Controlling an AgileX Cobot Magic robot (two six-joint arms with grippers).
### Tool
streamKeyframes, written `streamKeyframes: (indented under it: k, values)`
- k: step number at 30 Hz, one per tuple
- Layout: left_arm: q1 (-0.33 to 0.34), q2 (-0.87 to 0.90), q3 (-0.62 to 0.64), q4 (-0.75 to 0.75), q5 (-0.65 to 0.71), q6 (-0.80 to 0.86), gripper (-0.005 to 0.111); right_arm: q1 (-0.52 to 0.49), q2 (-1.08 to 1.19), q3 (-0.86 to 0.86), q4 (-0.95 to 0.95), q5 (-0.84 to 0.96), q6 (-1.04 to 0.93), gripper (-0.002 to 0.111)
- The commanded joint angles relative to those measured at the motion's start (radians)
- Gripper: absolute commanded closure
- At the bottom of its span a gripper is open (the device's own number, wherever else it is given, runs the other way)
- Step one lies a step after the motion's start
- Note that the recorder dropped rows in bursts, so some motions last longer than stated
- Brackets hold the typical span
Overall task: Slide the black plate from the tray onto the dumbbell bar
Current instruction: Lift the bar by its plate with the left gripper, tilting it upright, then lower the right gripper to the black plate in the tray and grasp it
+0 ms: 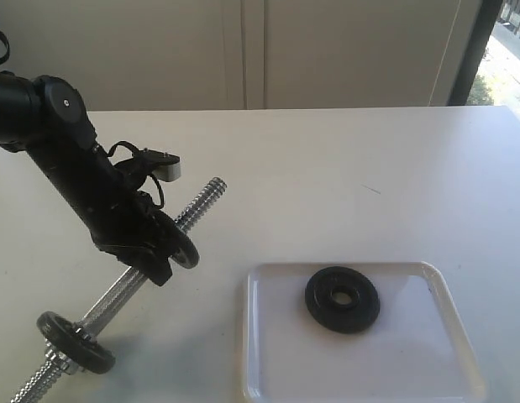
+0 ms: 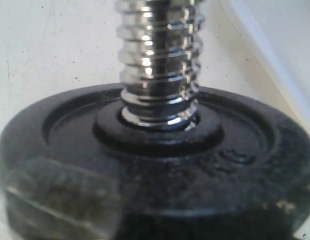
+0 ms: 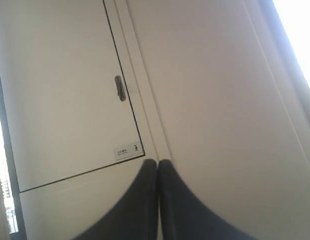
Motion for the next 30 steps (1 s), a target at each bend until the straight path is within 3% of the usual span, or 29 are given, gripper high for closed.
streamKeyframes:
  k: [1,6,11,17,20,26,30]
  values:
    - [-0.004,-0.047,-0.012,-0.092,0.05,0.013,0.107,0.005,-0.004,0.002,-0.009,-0.017,0.068,0.108]
    - [-0.004,-0.047,-0.012,-0.092,0.053,0.013,0.107,0.005,-0.004,-0.04,-0.036,0.039,0.072,0.108]
    - [-0.004,-0.047,-0.012,-0.092,0.061,0.02,0.107,0.005,0.022,-0.164,-0.029,0.459,0.115,0.108]
    - [-0.004,-0.047,-0.012,-0.092,0.068,0.035,0.107,0.011,0.349,-0.355,-0.001,0.774,0.093,0.108]
    - [-0.004,-0.047,-0.012,-0.092,0.068,0.052,0.107,0.032,0.579,-0.478,0.082,0.962,-0.063,0.108]
    - [-0.004,-0.047,-0.012,-0.092,0.066,0.059,0.107,0.089,0.983,-0.67,0.462,1.154,-0.621,0.108]
    - [-0.004,-0.047,-0.012,-0.092,0.066,0.104,0.107,0.149,1.158,-0.766,0.417,1.17,-0.672,0.108]
